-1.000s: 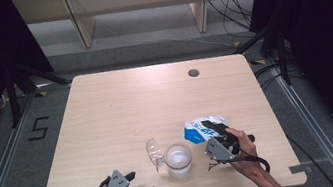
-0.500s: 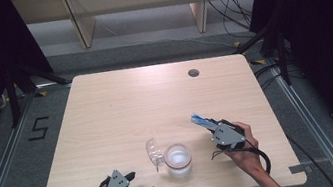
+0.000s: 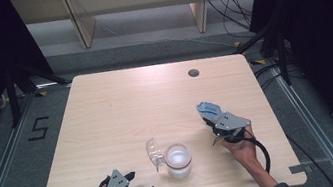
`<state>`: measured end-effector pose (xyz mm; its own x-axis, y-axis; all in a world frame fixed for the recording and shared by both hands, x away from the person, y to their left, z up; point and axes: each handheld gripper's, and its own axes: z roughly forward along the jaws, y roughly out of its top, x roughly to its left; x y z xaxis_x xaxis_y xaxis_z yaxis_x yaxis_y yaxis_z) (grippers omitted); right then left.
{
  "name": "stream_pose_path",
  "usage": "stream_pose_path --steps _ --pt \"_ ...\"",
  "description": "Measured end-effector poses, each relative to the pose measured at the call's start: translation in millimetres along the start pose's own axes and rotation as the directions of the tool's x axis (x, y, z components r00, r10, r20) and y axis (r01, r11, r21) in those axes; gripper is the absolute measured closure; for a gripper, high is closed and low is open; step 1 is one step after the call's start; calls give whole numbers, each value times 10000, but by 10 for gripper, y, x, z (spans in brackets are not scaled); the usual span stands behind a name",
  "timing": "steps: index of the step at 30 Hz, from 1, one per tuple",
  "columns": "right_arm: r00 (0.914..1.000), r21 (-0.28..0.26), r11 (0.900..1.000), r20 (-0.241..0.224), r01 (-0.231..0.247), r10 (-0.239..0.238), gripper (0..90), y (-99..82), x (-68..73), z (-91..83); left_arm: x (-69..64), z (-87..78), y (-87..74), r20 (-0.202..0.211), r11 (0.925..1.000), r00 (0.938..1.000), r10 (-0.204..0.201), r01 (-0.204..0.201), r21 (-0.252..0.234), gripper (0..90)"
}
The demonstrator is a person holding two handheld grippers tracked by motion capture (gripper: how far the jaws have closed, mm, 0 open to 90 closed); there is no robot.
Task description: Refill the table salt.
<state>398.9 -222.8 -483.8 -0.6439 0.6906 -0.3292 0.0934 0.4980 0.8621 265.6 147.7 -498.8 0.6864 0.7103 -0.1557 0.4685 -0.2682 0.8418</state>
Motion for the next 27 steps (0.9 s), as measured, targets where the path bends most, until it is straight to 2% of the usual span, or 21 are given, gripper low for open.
stream_pose_path --steps 2,5,10,14,17,18,22,24,26,27 --pt "9999 -96 9999 30 -107 107 832 -21 -38 35 0 1 1 -6 10000 10000 -15 15 -10 190" --pt "9970 -58 9970 20 -773 773 832 -66 -80 74 -1 -3 0 -39 10000 10000 25 -25 24 190" --pt "9904 -384 9898 134 -1368 1374 833 -148 -174 138 3 -4 1 7 10000 10000 52 -52 45 190" --pt "9893 -308 9890 137 -1445 1450 833 -192 -192 155 -1 0 2 4 10000 10000 -24 24 -18 190" --pt "9855 -579 9842 191 -1673 1686 820 -223 -177 156 1 -6 2 23 10000 10000 65 -65 41 190" --pt "9881 -415 9873 111 -1531 1537 815 -219 -186 144 2 -3 2 27 10000 10000 36 -36 24 190" --pt "9857 -401 9852 171 -1668 1675 780 -228 -170 132 -2 1 -1 25 10000 10000 -42 42 -32 190" --pt "9853 -435 9851 311 -1666 1680 755 -231 -167 121 6 -1 4 20 10000 10000 66 -65 -33 190" --pt "9765 -184 9768 283 -2132 2137 717 -232 -135 86 1 0 2 29 10000 10000 -7 7 2 189" --pt "9812 -382 9816 397 -1873 1888 698 -239 -163 88 2 -2 2 20 10000 10000 41 -41 34 190"
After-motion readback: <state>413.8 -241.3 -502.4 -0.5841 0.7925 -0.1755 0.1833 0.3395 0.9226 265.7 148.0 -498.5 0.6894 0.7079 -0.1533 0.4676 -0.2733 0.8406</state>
